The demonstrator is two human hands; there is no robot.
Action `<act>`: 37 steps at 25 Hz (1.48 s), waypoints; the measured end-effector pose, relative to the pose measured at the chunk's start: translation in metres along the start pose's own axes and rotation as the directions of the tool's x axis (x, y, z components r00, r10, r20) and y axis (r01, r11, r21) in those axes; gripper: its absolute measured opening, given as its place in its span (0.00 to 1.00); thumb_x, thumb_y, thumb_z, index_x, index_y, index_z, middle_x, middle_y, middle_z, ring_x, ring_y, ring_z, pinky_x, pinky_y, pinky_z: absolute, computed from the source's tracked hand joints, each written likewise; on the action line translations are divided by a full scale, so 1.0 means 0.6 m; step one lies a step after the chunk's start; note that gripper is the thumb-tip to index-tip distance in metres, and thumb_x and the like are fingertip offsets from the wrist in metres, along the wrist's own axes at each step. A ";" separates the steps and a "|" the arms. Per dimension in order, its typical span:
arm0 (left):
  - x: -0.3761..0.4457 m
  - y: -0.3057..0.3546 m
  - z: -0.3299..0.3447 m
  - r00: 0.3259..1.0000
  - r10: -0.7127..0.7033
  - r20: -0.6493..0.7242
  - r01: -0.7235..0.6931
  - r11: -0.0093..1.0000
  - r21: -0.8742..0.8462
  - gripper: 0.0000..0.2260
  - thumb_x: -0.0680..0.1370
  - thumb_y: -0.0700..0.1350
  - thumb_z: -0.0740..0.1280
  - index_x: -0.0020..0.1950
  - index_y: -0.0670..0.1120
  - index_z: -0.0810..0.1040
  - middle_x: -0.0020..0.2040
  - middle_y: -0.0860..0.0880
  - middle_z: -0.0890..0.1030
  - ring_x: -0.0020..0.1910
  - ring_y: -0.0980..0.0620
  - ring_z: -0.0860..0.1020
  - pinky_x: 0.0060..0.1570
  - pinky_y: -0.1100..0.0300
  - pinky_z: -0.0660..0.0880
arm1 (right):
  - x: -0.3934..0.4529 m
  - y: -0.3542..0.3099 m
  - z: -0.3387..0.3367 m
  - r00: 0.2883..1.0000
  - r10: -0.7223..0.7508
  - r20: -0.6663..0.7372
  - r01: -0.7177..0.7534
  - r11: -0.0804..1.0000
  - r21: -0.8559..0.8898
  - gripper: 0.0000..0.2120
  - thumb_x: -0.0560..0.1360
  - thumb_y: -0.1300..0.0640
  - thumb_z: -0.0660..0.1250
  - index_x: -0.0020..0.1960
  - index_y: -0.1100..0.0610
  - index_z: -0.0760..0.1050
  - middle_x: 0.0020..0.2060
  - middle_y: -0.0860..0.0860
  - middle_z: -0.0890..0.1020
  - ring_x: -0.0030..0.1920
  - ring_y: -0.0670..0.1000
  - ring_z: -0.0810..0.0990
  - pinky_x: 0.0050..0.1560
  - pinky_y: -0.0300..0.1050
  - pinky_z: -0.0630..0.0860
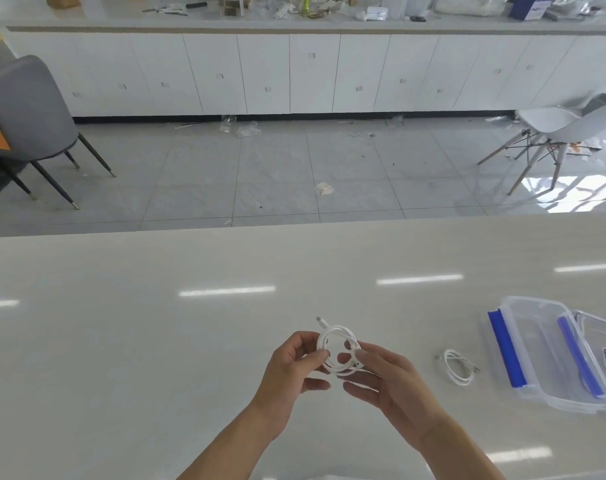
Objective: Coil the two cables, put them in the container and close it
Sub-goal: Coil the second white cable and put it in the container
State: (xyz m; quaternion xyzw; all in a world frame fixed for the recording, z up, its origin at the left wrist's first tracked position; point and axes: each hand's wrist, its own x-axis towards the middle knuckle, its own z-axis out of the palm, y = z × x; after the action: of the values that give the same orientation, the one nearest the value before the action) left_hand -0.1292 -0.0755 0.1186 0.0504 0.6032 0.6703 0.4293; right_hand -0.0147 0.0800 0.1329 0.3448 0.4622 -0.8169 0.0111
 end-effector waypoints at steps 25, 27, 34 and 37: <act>0.171 -0.066 0.471 0.996 -0.063 0.062 0.031 0.908 0.417 0.05 0.76 0.42 0.73 0.51 0.46 0.82 0.43 0.44 0.87 0.35 0.52 0.83 0.33 0.61 0.78 | -0.071 -0.130 -0.476 0.934 -0.142 -0.327 0.084 0.979 -0.185 0.07 0.75 0.58 0.72 0.52 0.54 0.86 0.43 0.55 0.89 0.45 0.54 0.88 0.45 0.46 0.83; 0.200 -0.078 0.521 0.995 -0.074 0.065 0.033 0.869 0.494 0.05 0.76 0.42 0.73 0.51 0.45 0.81 0.42 0.45 0.86 0.33 0.54 0.81 0.30 0.61 0.76 | -0.072 -0.137 -0.521 0.916 -0.133 -0.379 0.071 0.982 -0.172 0.06 0.75 0.58 0.72 0.51 0.53 0.86 0.42 0.55 0.89 0.45 0.54 0.88 0.45 0.46 0.83; 0.296 -0.111 0.626 0.995 -0.086 0.055 0.010 0.614 0.789 0.03 0.74 0.47 0.71 0.45 0.51 0.79 0.43 0.51 0.85 0.33 0.56 0.78 0.40 0.59 0.79 | -0.025 -0.145 -0.610 0.830 -0.034 -0.557 0.036 0.999 -0.007 0.03 0.75 0.63 0.72 0.48 0.59 0.84 0.43 0.61 0.87 0.44 0.57 0.85 0.47 0.50 0.83; 0.323 -0.117 0.648 0.997 -0.067 0.025 0.012 0.497 0.867 0.01 0.75 0.46 0.70 0.45 0.50 0.79 0.44 0.50 0.86 0.34 0.52 0.78 0.43 0.53 0.82 | 0.005 -0.134 -0.619 0.798 0.045 -0.601 0.034 0.992 0.120 0.03 0.76 0.63 0.72 0.49 0.60 0.83 0.44 0.61 0.85 0.46 0.59 0.84 0.46 0.49 0.82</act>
State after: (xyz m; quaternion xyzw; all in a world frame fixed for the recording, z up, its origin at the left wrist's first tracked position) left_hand 0.0133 0.3383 0.0753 0.2633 0.8466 0.2664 0.3781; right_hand 0.1612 0.4102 0.0670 0.5877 0.3888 -0.6923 -0.1555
